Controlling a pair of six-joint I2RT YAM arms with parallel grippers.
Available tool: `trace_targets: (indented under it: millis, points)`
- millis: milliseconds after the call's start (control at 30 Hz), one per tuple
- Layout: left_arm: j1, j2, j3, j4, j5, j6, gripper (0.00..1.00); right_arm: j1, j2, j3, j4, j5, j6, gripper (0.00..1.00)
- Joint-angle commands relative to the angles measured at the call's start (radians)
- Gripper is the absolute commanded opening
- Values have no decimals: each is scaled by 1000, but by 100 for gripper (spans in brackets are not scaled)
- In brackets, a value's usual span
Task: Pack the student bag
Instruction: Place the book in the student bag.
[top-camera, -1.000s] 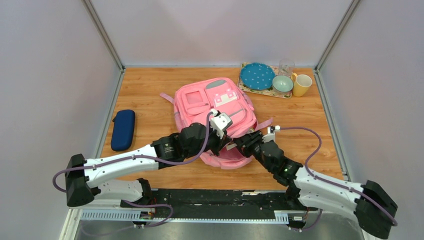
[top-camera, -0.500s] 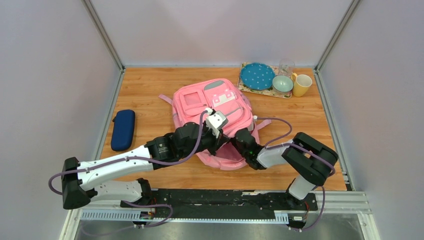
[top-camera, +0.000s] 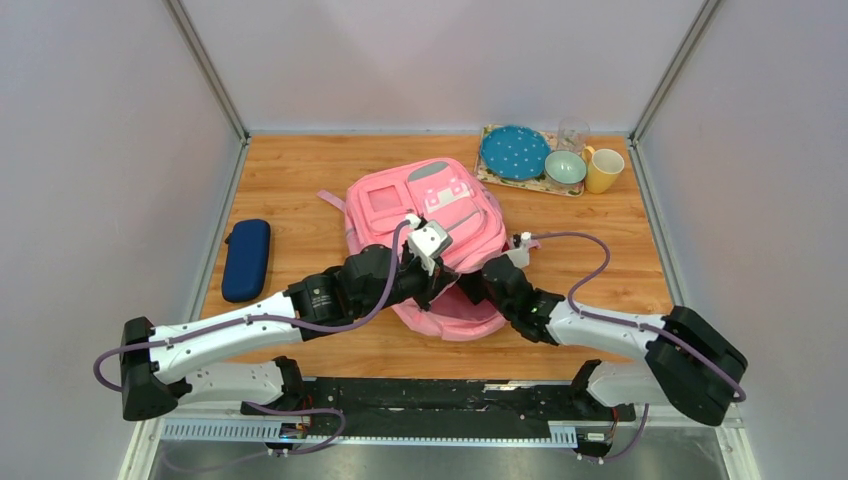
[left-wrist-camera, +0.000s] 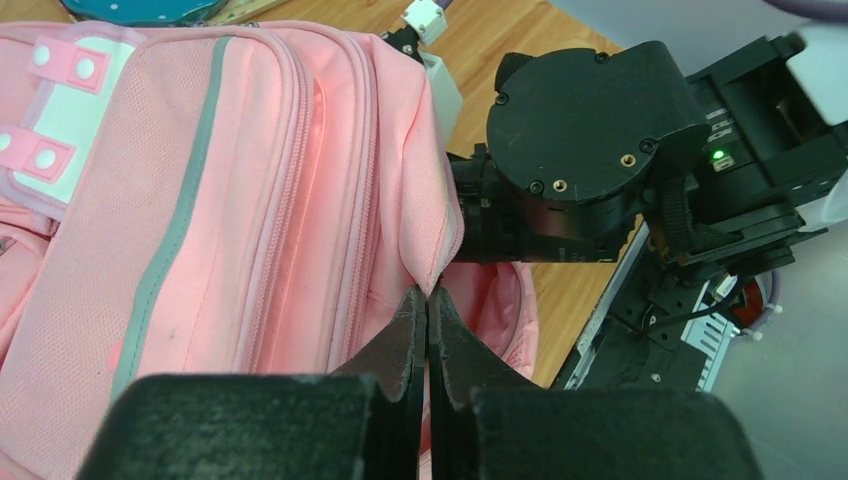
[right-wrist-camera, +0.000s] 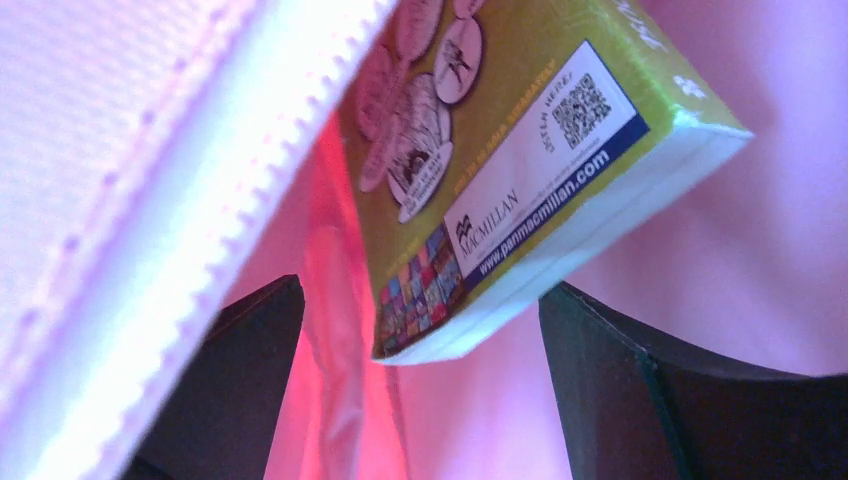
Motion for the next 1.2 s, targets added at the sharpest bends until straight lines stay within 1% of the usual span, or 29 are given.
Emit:
trace_targets:
  millis: [0,167,233,267,300,333,367,433,467,533,633,667,700,733,800,867,900,1000,1033,1100,1133,1167]
  points:
    - [-11,-47,7,134,16,-8,0,8,-120,8,-232,-3,-40,90]
    - [-11,-59,-18,134,8,-16,0,14,-169,-43,-206,-34,-31,90]
    - [-11,-64,-22,132,6,-21,0,26,-171,-39,-215,-40,-26,88]
    - [-11,-67,-25,134,5,-24,0,34,-171,-37,-217,-34,-31,81]
    - [-11,-68,-29,132,5,-25,0,45,-169,-34,-227,-19,-28,77]
    - [-11,-71,-32,134,5,-25,0,49,-168,-31,-247,-11,-25,70]
    - [-11,-73,-32,134,6,-28,0,52,-165,-31,-249,-5,-18,50]
    - [-11,-73,-36,134,9,-31,0,54,-142,-37,-229,3,-8,34]
    - [-11,-73,-38,134,12,-31,0,52,-131,-33,-212,9,-14,26]
    - [-11,-71,-36,132,26,-36,0,52,-94,6,-192,29,-29,17]
    - [-11,-71,-47,134,35,-51,0,39,17,62,-127,34,-67,17]
    - [-10,-74,-52,134,39,-54,0,25,78,96,-100,3,-78,17]
    - [-11,-76,-59,134,40,-57,0,20,106,113,-73,-11,-105,17]
    - [-11,-79,-65,134,40,-62,0,19,125,125,-30,-23,-116,18]
    - [-11,-87,-81,102,37,-67,0,19,148,129,-2,-40,-142,22]
    - [-11,-97,-93,89,32,-76,0,17,131,101,30,-48,-166,24]
    - [-11,-100,-113,91,29,-77,0,17,93,68,27,-43,-167,24]
    - [-11,-123,-151,94,25,-88,0,19,-5,-11,-58,-49,-187,32]
    - [-11,-125,-160,95,22,-91,0,23,-81,-35,-112,-48,-184,41]
    - [-11,-131,-188,109,16,-97,0,34,-175,-95,-163,-45,-172,50]
    - [-11,-131,-199,115,14,-106,0,37,-268,-103,-259,-43,-169,59]
    - [-11,-131,-208,123,11,-110,0,48,-312,-111,-304,-36,-188,63]
